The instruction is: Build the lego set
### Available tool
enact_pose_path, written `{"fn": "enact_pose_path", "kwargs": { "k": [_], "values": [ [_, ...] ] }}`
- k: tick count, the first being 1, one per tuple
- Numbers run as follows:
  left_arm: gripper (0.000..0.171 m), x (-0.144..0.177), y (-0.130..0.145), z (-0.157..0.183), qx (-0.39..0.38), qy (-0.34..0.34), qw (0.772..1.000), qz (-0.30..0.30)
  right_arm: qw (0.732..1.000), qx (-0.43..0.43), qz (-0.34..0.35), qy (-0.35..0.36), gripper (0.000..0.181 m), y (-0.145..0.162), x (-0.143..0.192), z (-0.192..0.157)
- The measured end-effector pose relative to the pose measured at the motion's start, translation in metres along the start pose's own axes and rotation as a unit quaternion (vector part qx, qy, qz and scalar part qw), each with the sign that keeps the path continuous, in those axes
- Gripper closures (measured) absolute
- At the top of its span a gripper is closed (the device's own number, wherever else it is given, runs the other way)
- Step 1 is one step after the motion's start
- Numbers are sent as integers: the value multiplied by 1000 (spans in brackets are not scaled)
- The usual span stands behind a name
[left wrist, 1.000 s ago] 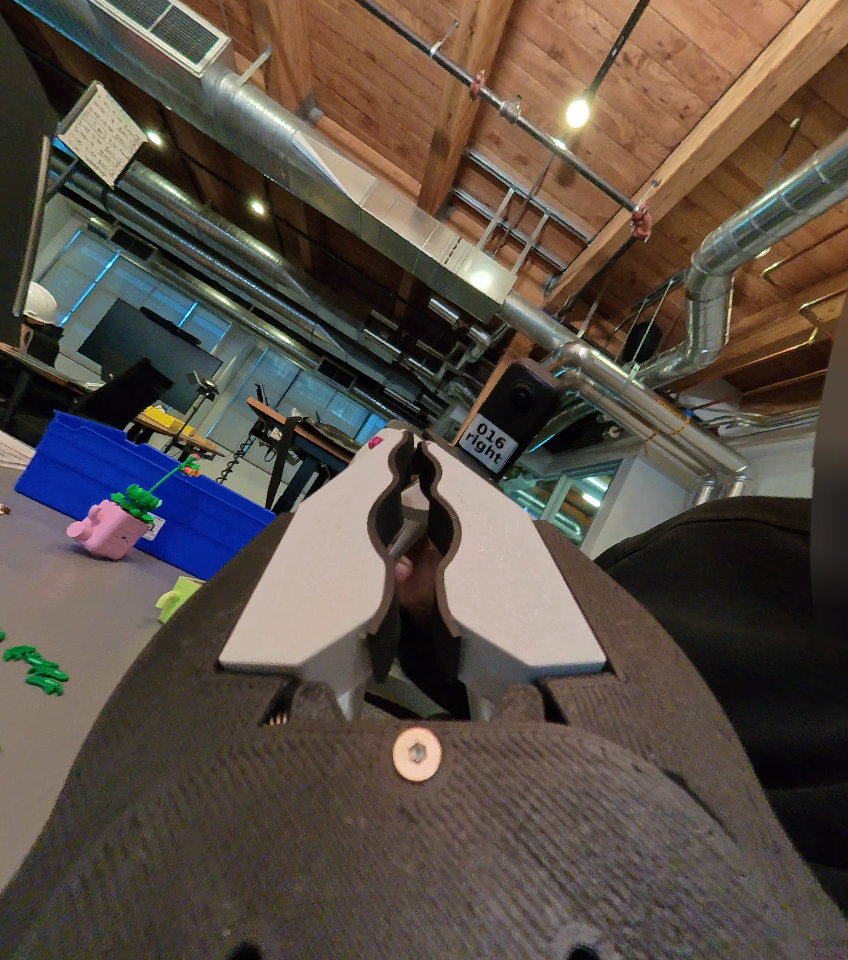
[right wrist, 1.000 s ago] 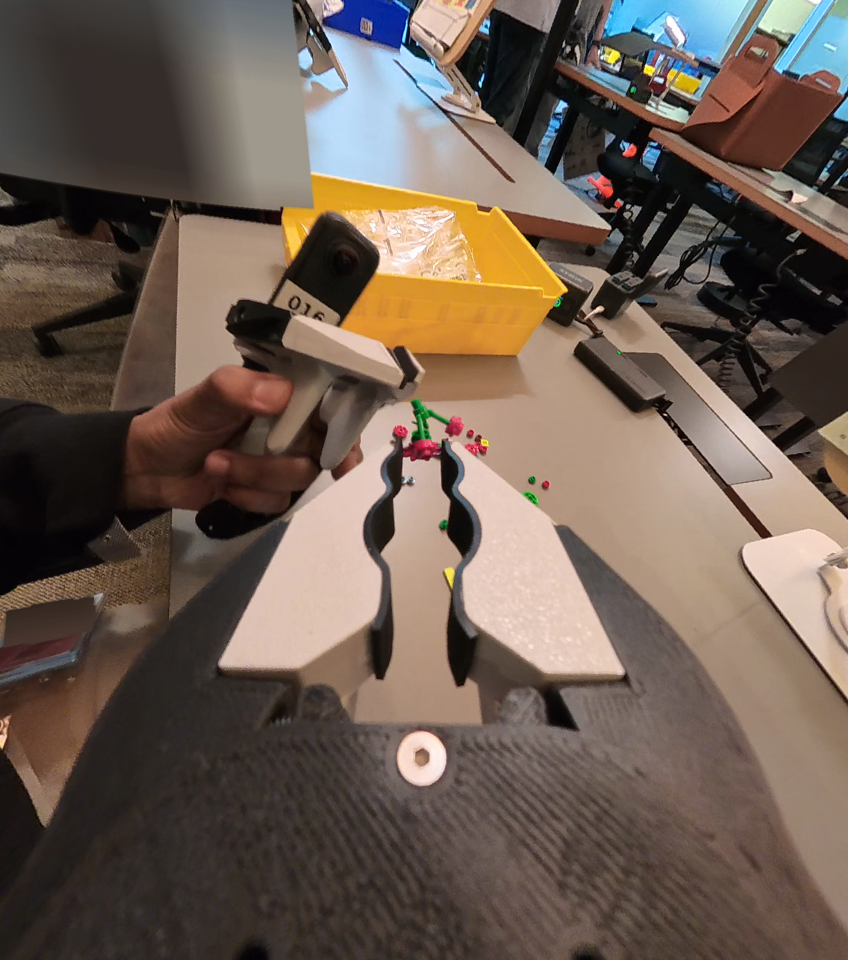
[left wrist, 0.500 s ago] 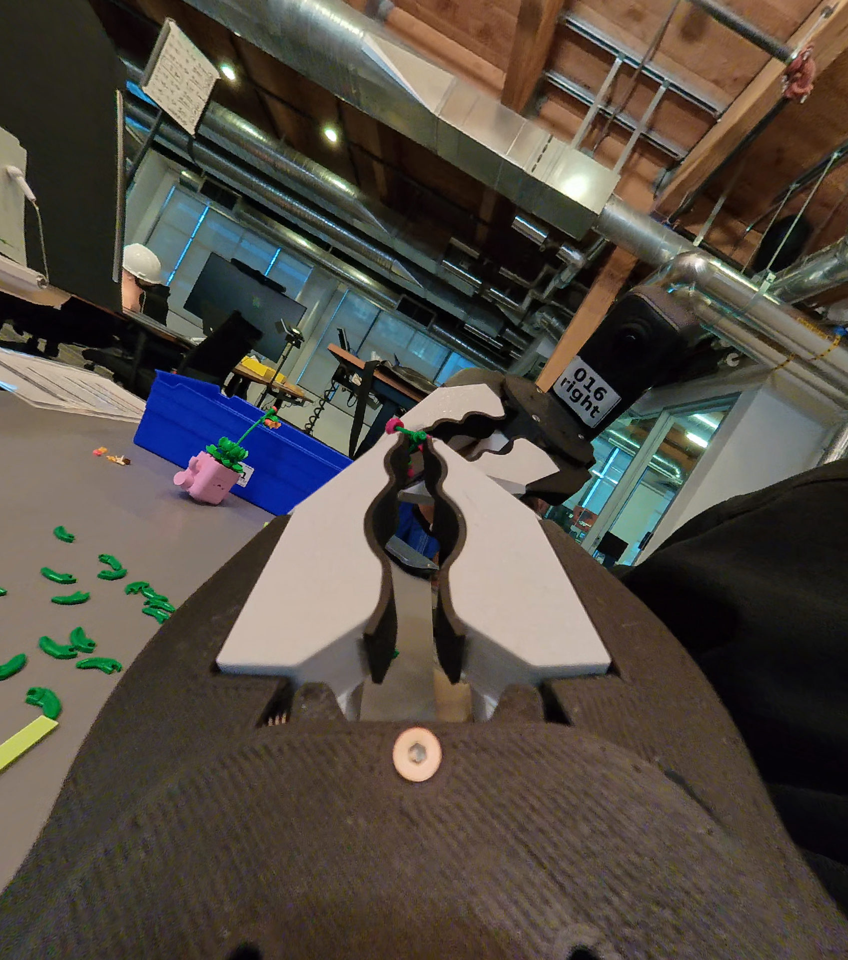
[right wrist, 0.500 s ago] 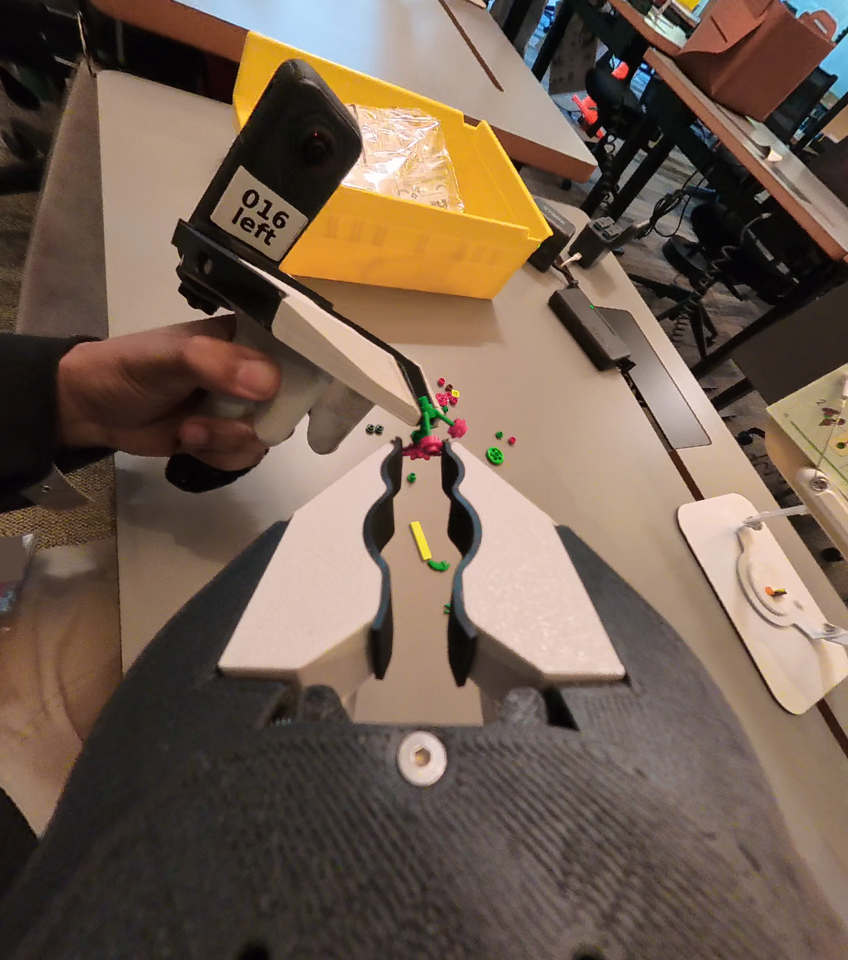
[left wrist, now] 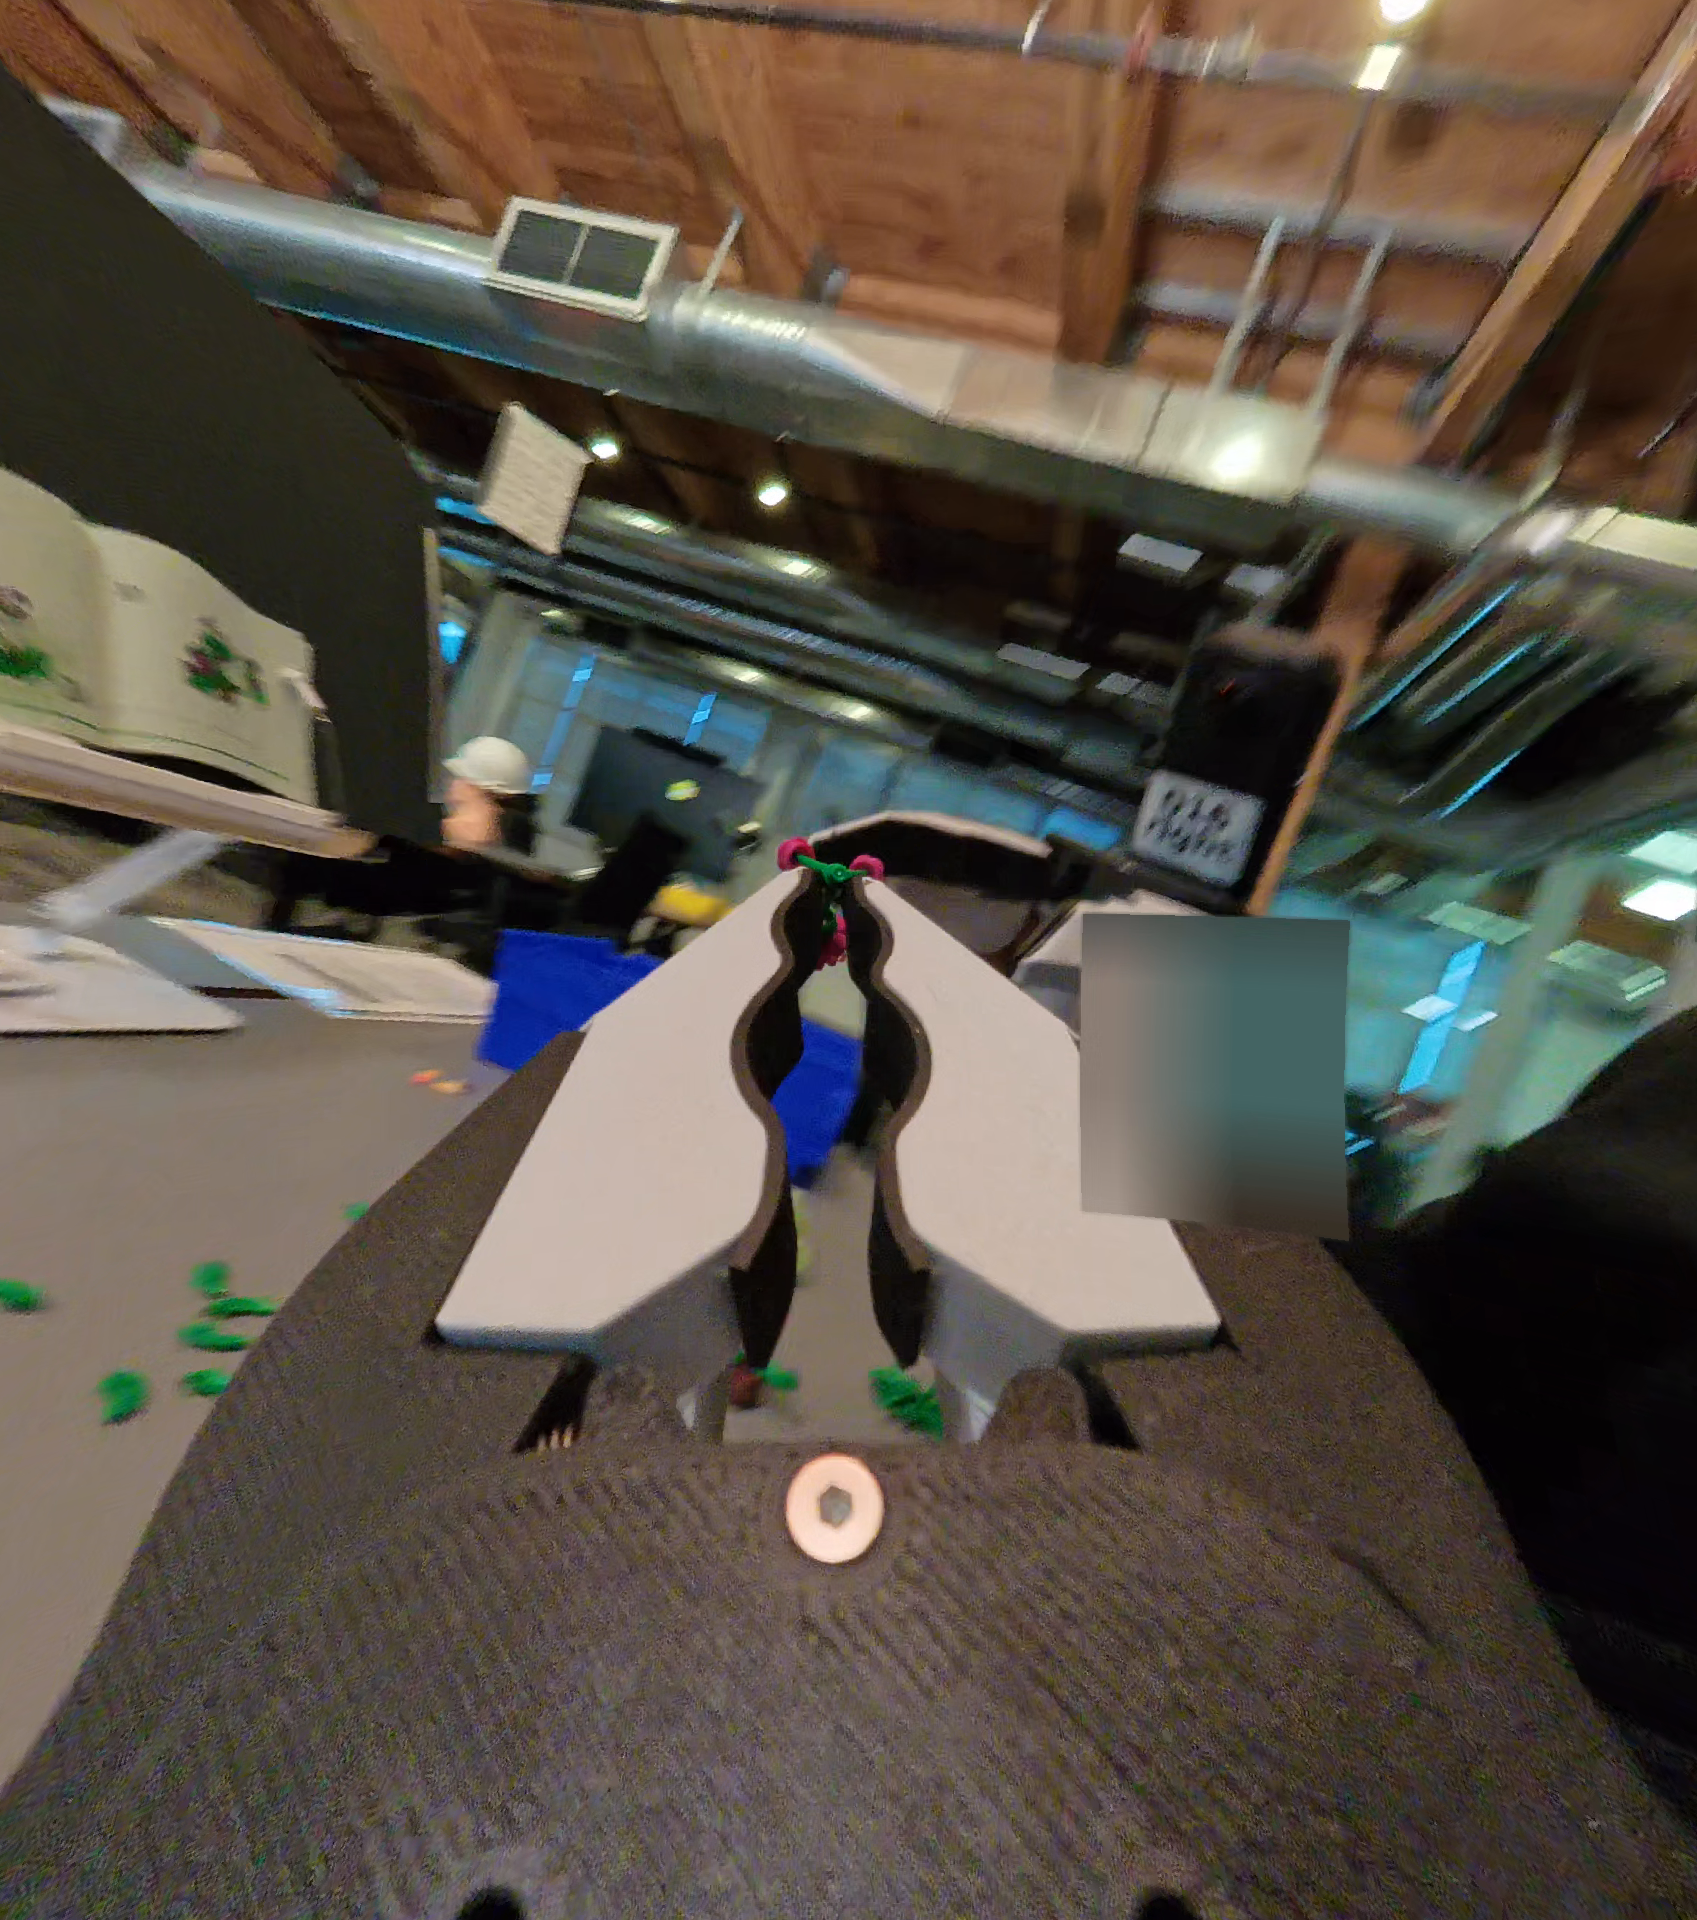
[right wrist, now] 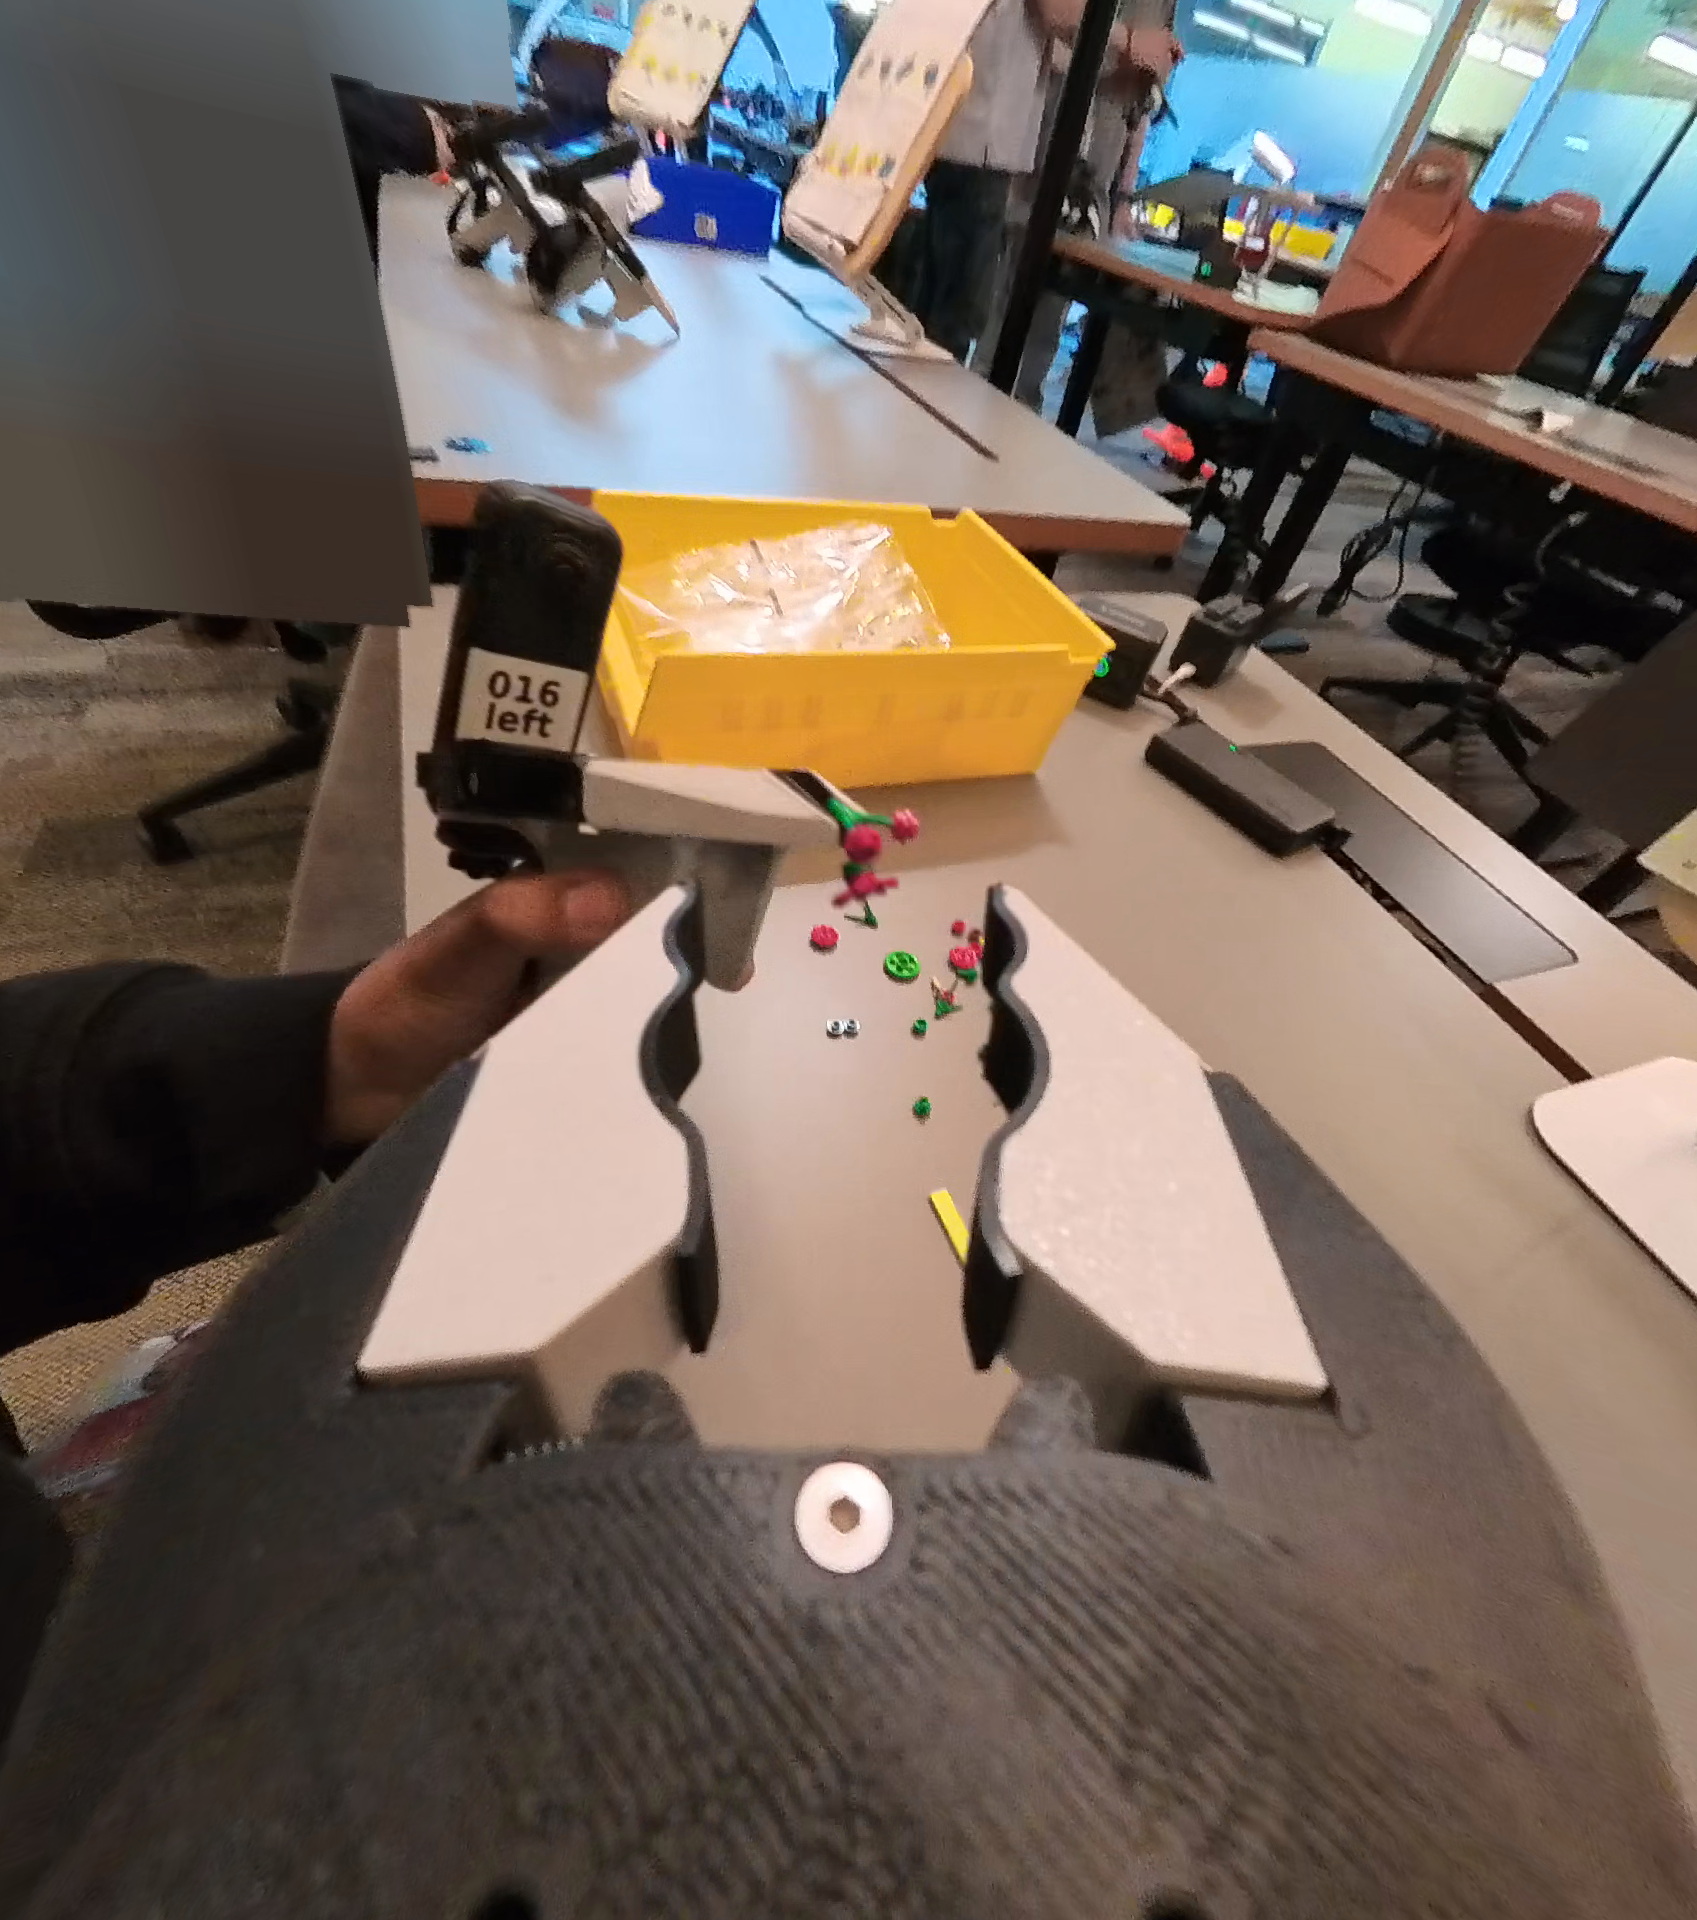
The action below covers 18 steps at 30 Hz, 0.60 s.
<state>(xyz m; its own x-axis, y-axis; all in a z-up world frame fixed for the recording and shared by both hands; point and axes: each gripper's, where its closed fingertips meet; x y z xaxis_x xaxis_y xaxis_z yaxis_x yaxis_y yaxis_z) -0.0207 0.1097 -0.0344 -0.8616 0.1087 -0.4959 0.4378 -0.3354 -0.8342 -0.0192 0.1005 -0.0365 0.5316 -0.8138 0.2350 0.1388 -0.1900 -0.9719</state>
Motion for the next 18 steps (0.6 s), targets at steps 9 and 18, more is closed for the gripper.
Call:
{"fn": "enact_pose_path", "kwargs": {
  "k": [9,18],
  "values": [
    [170,-8,0,18,-202,-66,977,-31,1000,21,3,-5,139,-8,0,-9],
    [170,-10,1,25,-229,-58,971,-35,999,-10,13,-52,140,-13,4,-15]
  ]
}}
Point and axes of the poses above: each gripper's, where its closed fingertips meet, x back along the fingers, y out of its underside, z = x × y across the jaws, and after that the axes turned 9 degrees about -x, right-handed
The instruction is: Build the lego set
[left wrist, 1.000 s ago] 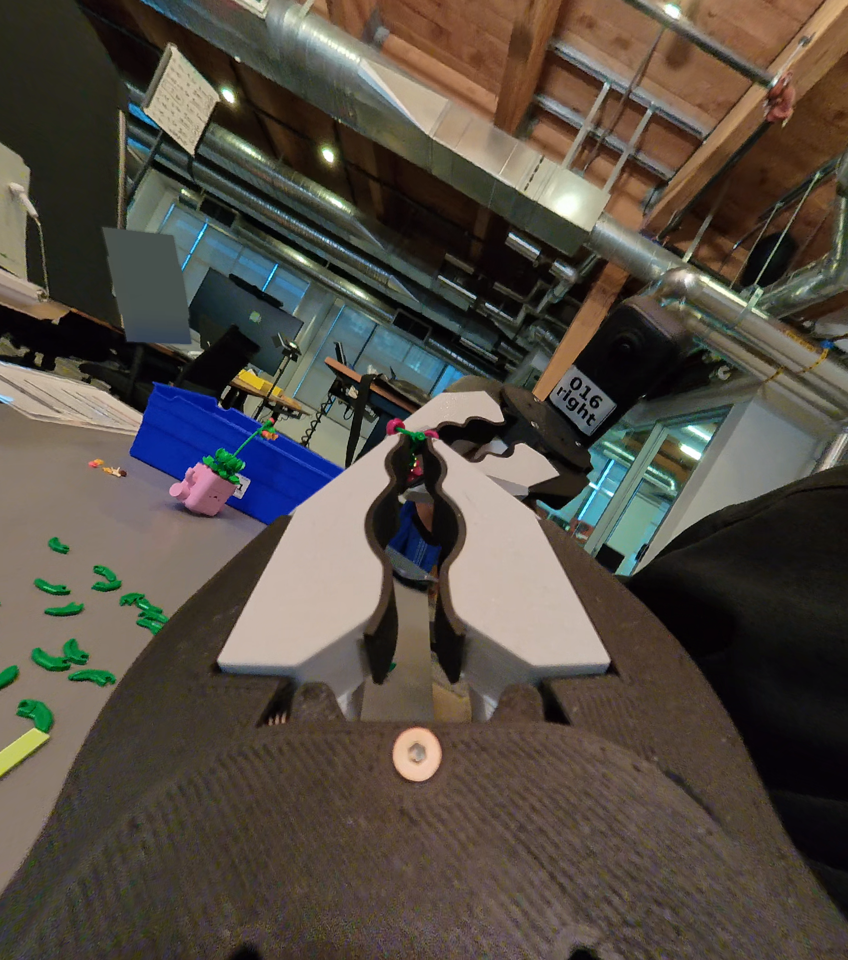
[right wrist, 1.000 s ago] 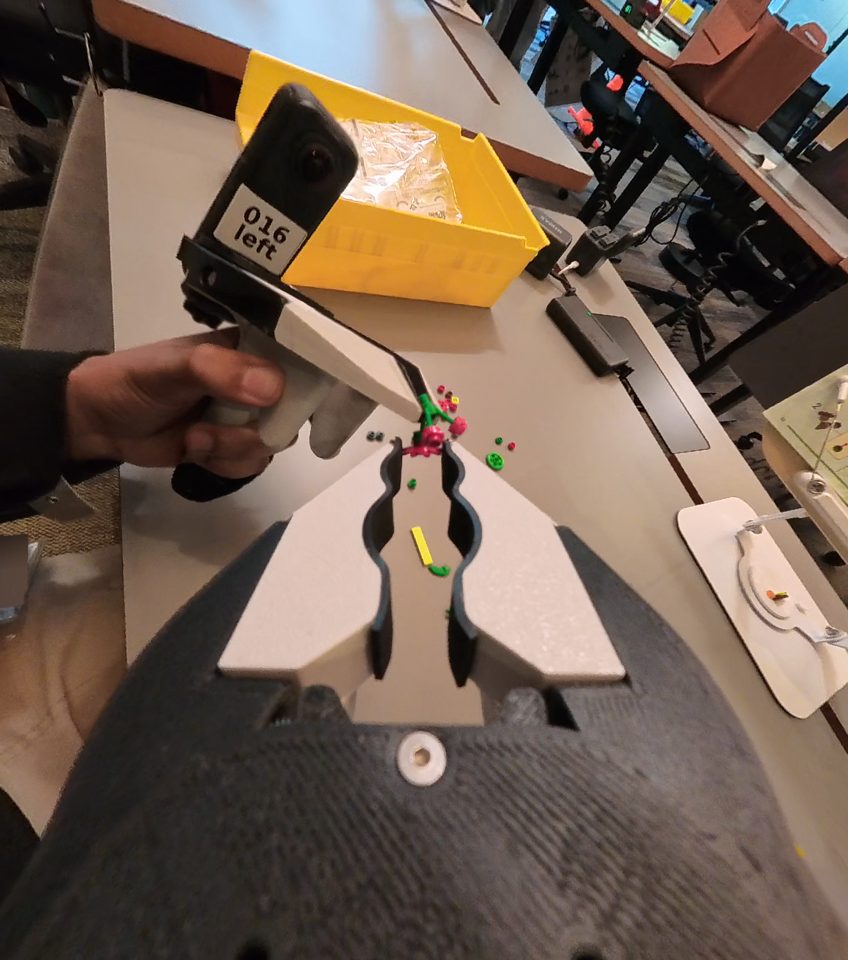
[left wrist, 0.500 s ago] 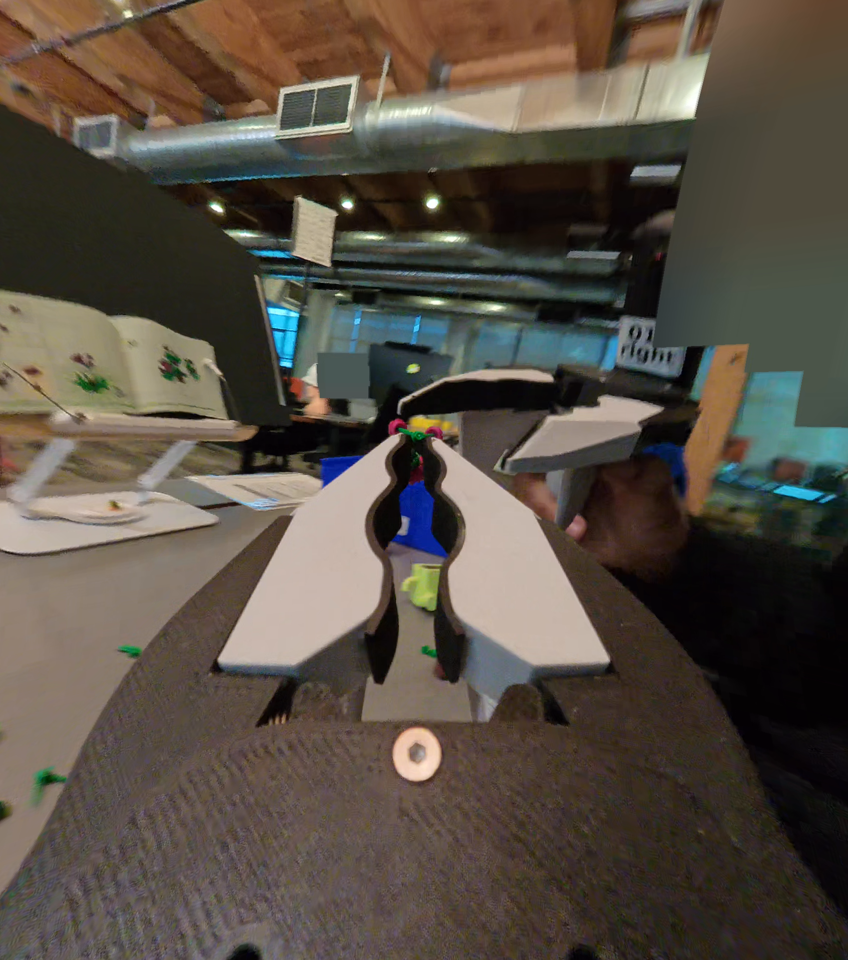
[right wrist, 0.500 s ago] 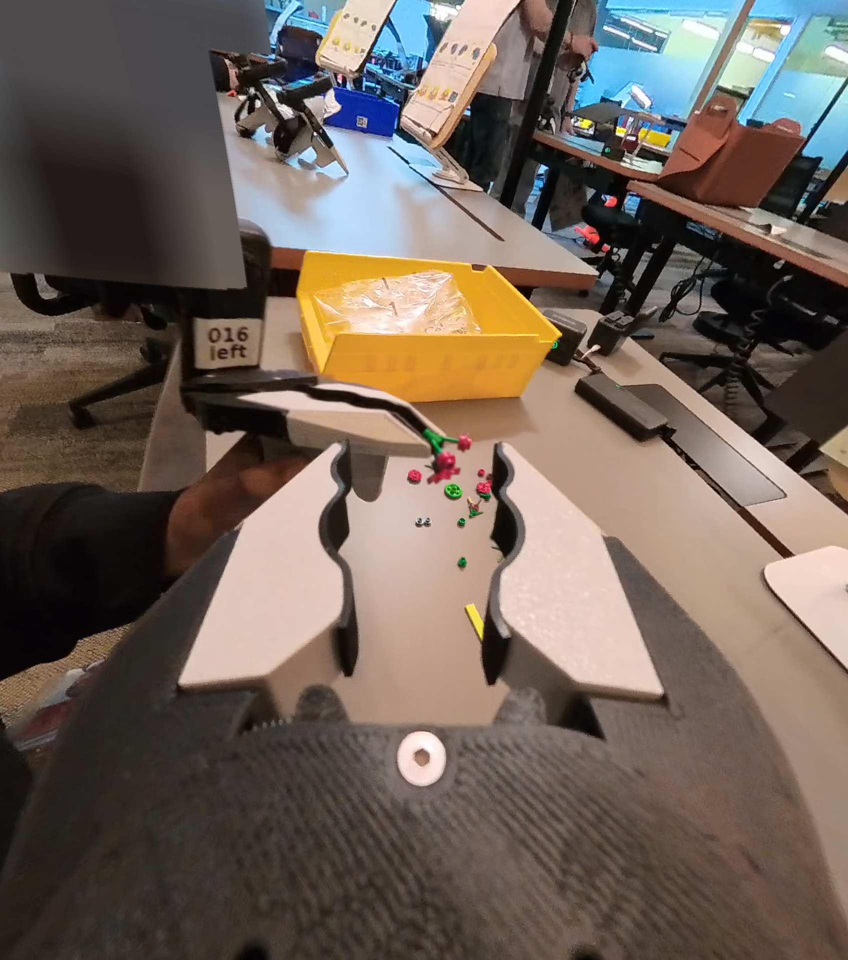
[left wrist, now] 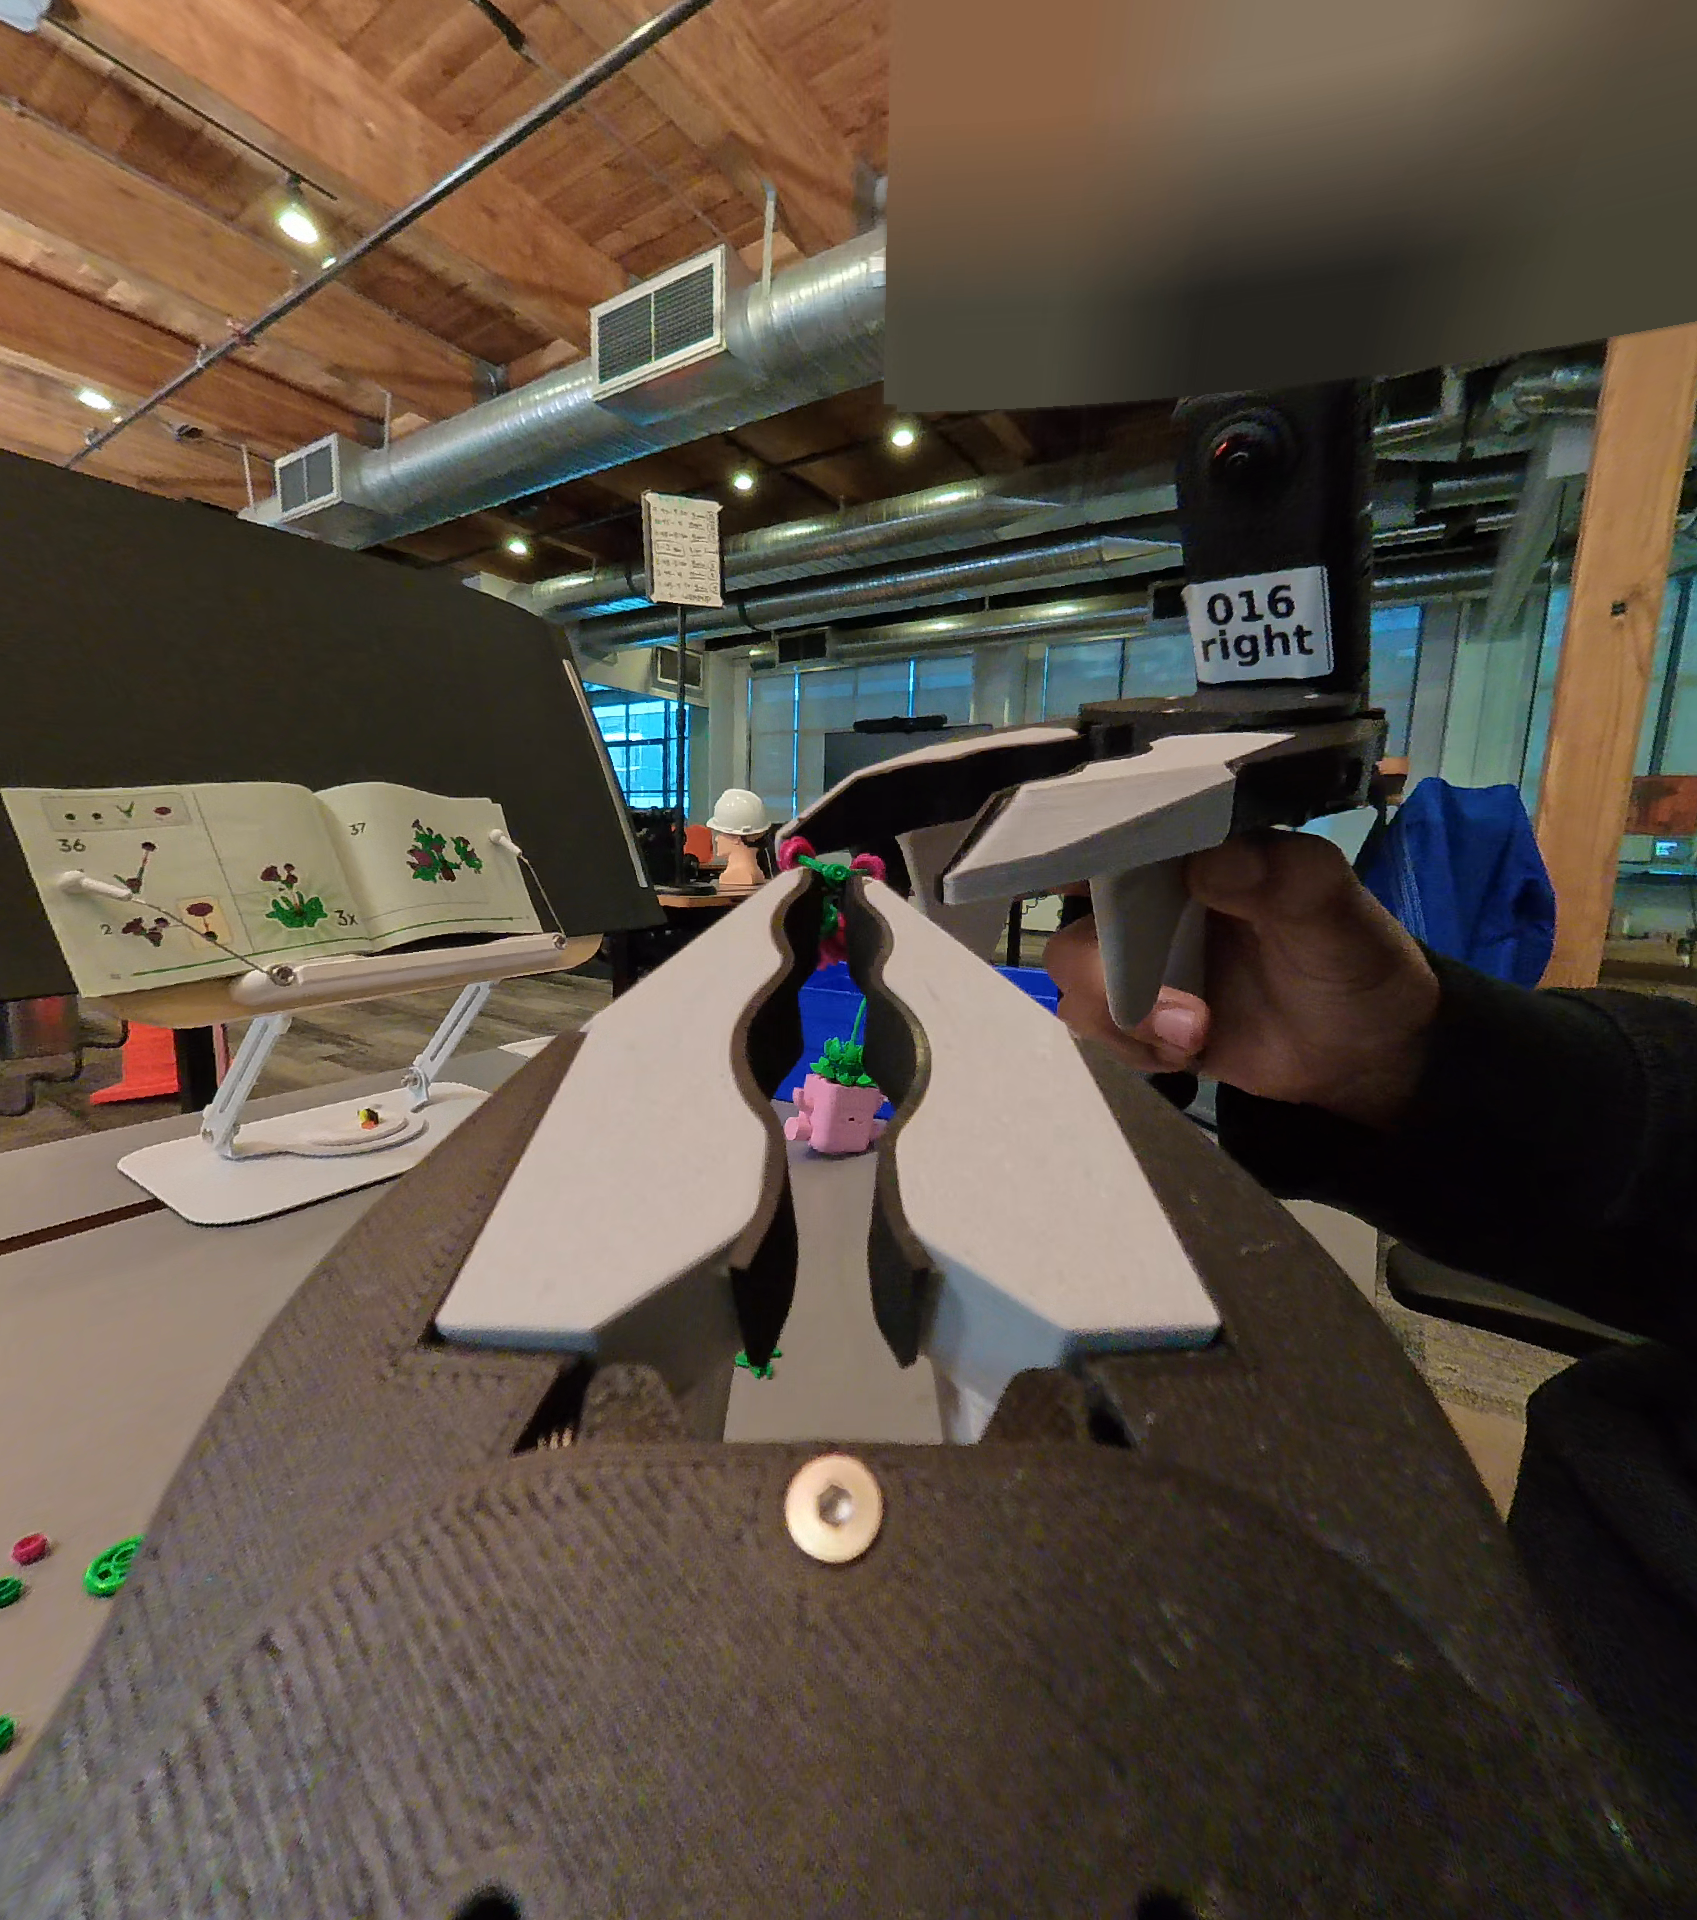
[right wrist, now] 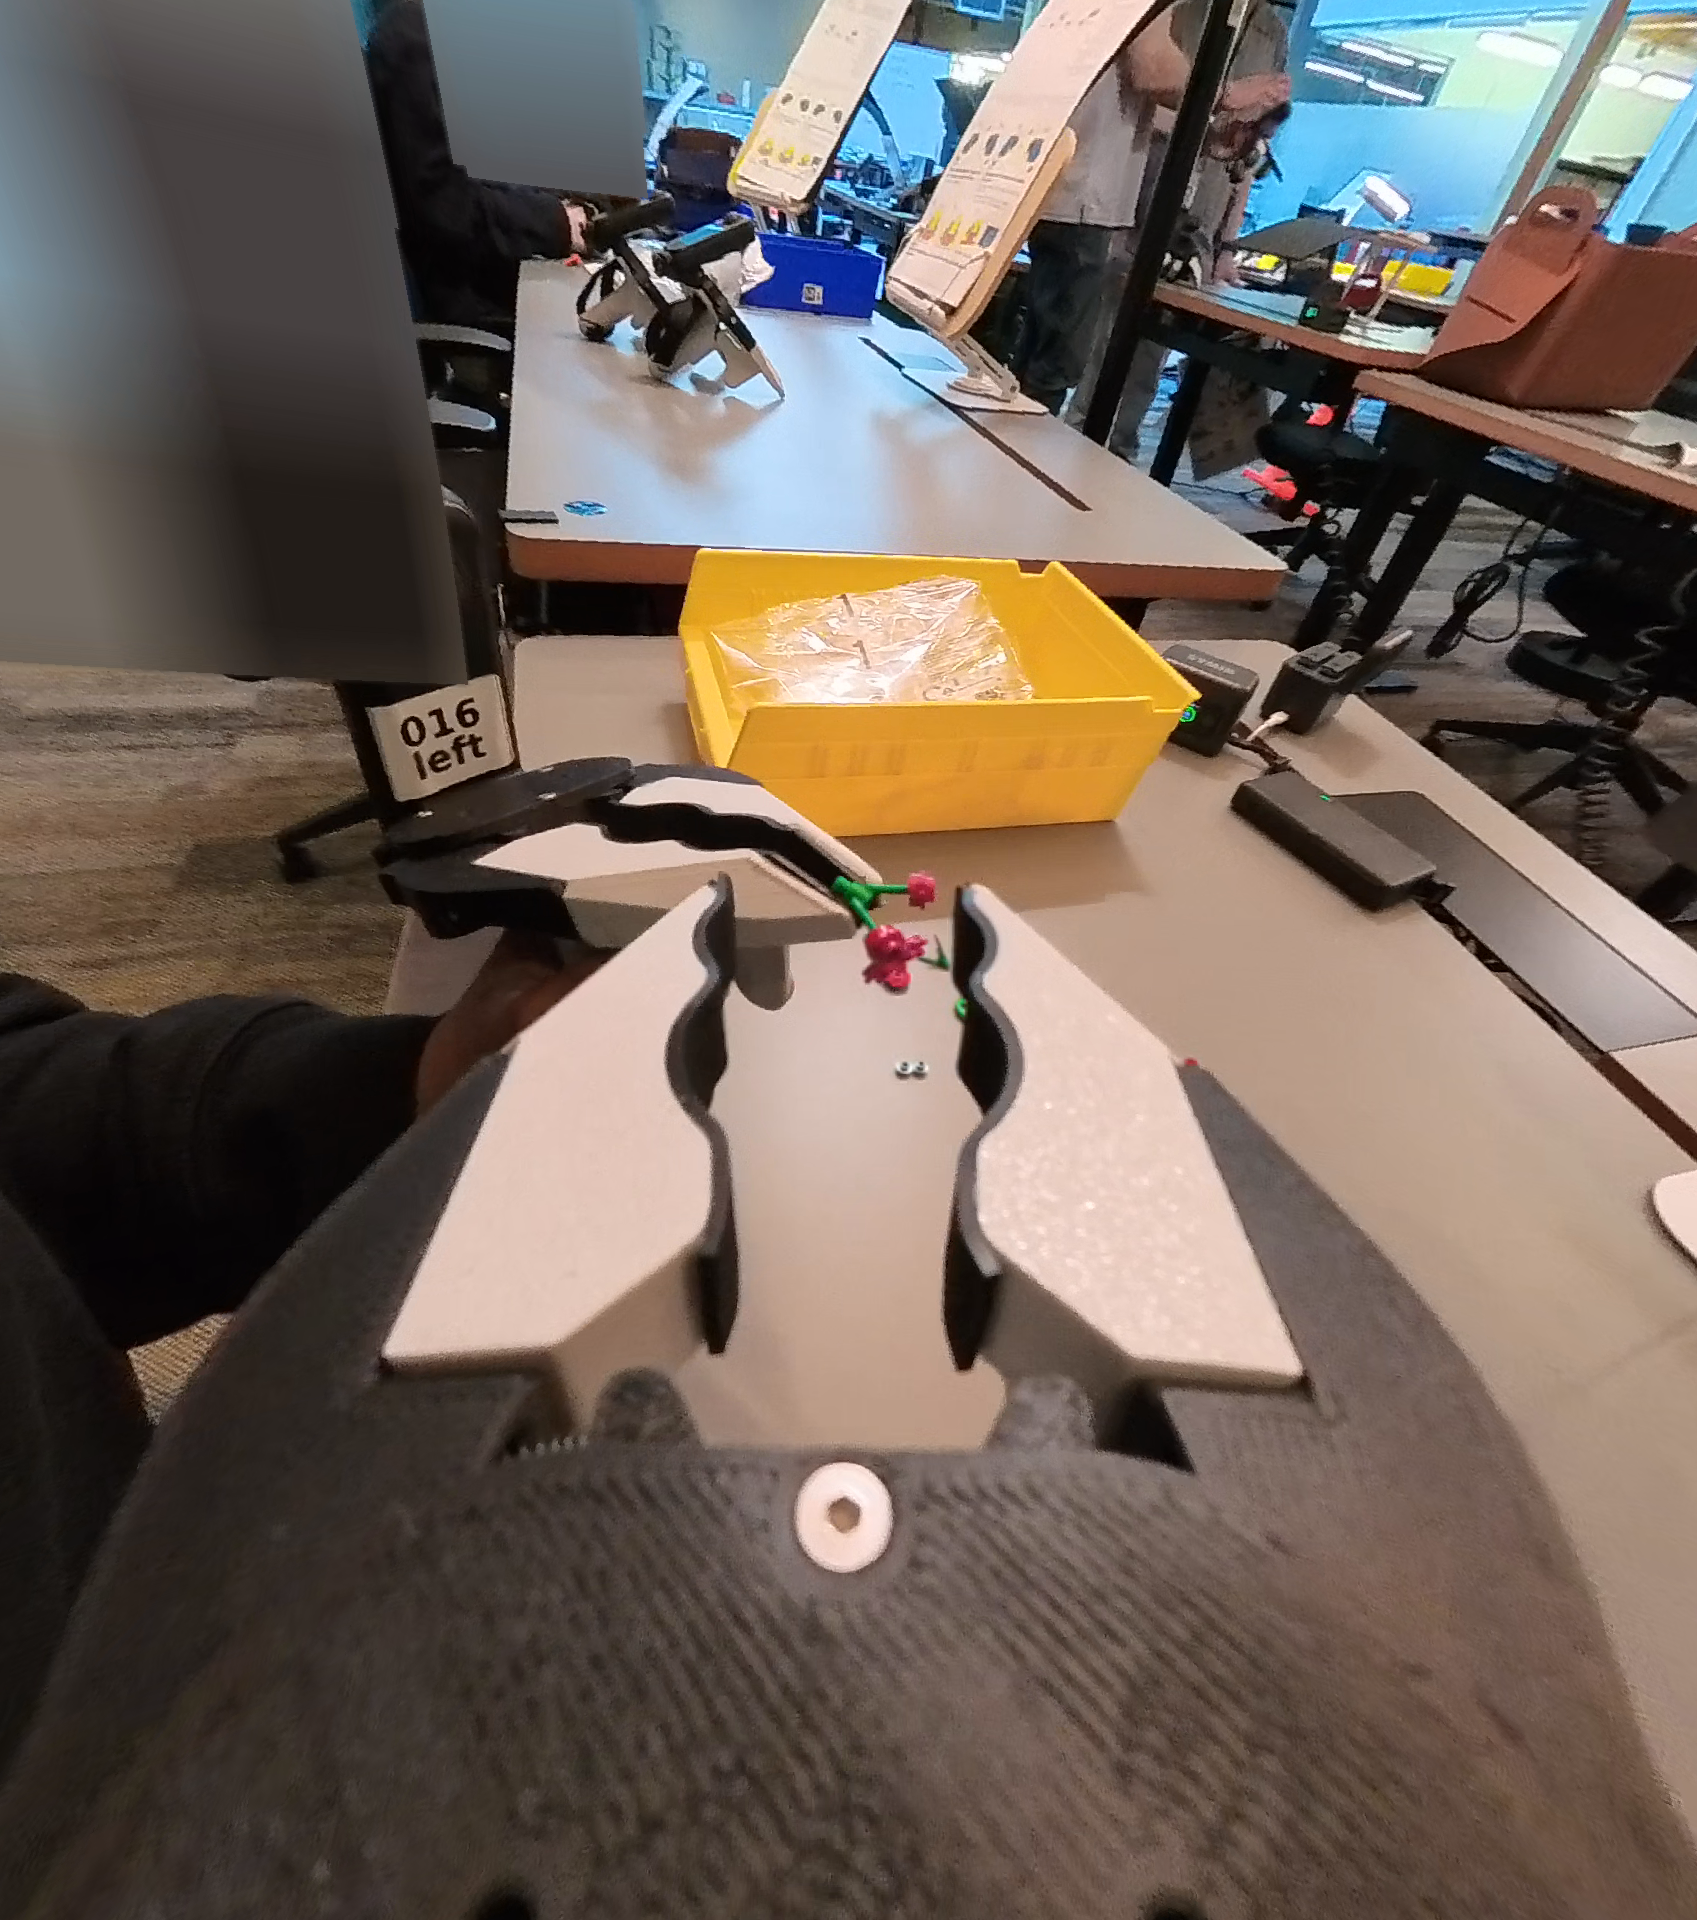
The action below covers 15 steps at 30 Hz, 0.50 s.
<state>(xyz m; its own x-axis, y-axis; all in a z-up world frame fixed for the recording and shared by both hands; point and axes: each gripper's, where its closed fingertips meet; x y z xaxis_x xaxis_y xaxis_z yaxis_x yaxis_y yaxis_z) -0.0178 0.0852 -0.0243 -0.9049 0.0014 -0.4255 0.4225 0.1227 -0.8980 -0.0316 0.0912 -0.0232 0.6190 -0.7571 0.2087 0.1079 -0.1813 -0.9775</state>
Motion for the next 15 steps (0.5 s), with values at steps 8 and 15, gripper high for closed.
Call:
{"fn": "enact_pose_path", "kwargs": {
  "k": [8,15],
  "values": [
    [170,-1,-2,3,-4,7,1000,4,1000,-13,1,-16,148,0,-1,-2],
    [170,-2,-2,4,-8,4,1000,1,1000,-13,3,-3,156,-3,0,2]
  ]
}}
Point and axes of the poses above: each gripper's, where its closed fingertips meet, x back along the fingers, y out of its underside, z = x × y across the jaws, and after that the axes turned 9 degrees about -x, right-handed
